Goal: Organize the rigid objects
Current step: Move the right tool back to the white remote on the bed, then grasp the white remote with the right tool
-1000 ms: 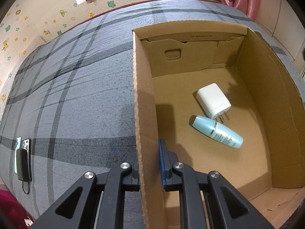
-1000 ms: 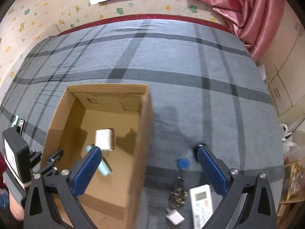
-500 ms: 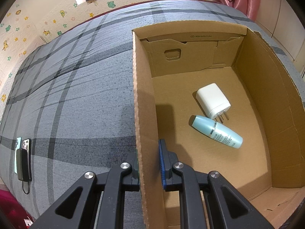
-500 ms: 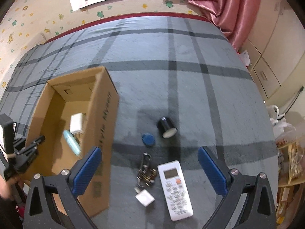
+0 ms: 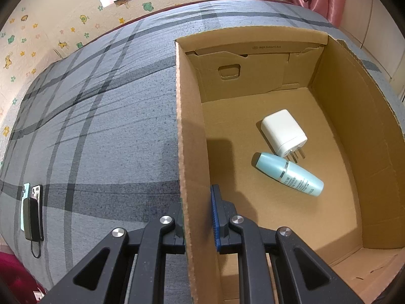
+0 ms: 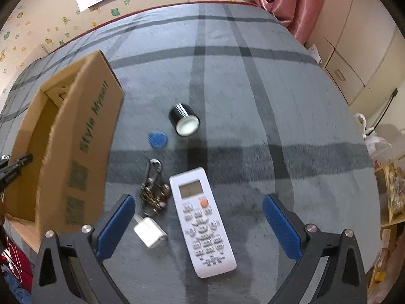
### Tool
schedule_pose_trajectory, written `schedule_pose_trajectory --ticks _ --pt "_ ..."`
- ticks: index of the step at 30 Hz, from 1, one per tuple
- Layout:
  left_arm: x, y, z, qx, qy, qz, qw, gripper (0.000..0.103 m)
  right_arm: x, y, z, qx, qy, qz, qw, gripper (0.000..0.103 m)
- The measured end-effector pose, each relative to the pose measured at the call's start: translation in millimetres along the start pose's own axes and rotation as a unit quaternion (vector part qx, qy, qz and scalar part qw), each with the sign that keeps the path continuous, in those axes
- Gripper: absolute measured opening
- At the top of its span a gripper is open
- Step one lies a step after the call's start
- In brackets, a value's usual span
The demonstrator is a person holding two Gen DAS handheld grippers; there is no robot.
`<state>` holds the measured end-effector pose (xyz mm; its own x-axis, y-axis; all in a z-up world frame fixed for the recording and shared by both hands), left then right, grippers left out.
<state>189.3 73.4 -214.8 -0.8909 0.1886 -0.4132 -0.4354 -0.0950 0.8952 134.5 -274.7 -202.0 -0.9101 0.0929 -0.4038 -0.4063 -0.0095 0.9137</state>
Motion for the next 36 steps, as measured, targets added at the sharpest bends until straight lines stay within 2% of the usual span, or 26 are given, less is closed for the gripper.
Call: schedule_pose_trajectory --ticks 16,27,31,36 --pt "0 1 -2 -0.006 -0.003 0.0 1.0 0.015 44 -40 -19 0.007 0.0 0.033 0.999 0.103" --pt "0 0 -2 -0.008 -0.004 0.0 1.0 0.015 50 -49 -27 0.004 -0.004 0.046 0.999 0.101" --pt "0 1 -3 -0.009 -0.004 0.0 0.9999 0.015 44 -56 -23 0.004 -0.001 0.053 0.999 0.09" --pt "0 0 -2 -0.01 -0.004 0.0 0.9999 0.015 36 -60 -19 -0.001 -0.001 0.058 0.998 0.081"
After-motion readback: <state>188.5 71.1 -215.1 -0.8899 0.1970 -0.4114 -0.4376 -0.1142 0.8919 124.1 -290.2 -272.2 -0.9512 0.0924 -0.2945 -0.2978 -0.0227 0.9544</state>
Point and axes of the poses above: each gripper's, at about its wrist camera, not at the fingertips, and y roughly against the way its jaws point, z to its left, x to its underside, the point moved 5 cm from there along -y, roughly the way its jaws point, and after that the axes turned 3 degrees about -y, right-handed, at the moved point
